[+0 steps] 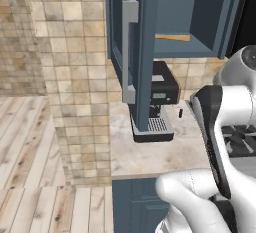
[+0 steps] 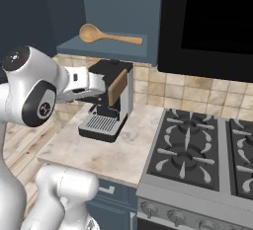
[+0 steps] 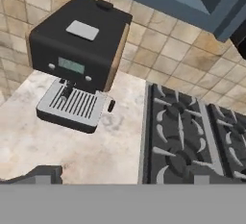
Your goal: Organize the utensils by type. Pick up the wooden spoons from the counter and place them in the open cabinet. Then pick up the metallic utensils from the counter and place them in the open drawer.
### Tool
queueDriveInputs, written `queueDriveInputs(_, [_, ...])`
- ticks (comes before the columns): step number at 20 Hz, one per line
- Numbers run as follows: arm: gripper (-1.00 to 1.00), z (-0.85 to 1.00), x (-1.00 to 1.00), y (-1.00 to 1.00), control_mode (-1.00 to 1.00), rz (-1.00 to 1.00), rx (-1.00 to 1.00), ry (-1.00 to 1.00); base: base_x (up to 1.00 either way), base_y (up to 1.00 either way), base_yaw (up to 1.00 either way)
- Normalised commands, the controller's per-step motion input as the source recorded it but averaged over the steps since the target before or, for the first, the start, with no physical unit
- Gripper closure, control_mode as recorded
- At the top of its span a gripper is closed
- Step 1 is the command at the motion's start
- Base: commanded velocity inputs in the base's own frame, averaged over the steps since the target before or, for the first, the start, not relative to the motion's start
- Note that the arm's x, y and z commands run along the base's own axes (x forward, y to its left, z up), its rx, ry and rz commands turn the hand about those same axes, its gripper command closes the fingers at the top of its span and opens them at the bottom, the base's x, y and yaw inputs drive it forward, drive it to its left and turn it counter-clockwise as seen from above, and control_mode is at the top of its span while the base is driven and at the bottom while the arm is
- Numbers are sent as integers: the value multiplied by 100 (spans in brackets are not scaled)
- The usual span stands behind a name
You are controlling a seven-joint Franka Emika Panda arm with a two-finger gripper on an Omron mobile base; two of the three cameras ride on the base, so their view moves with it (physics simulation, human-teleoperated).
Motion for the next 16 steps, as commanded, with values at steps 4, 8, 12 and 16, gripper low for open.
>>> queueDriveInputs(4, [-100, -38, -38, -21, -100, -1, 25, 0, 0, 0, 0])
queueDriveInputs(8, [-100, -37, -39, -3, -100, -1, 13, 0, 0, 0, 0])
queueDriveInputs(12, [-100, -23, -26, 3, -100, -10, 2, 0, 0, 0, 0])
queueDriveInputs(16, [-100, -6, -16, 2, -100, -14, 3, 0, 0, 0, 0])
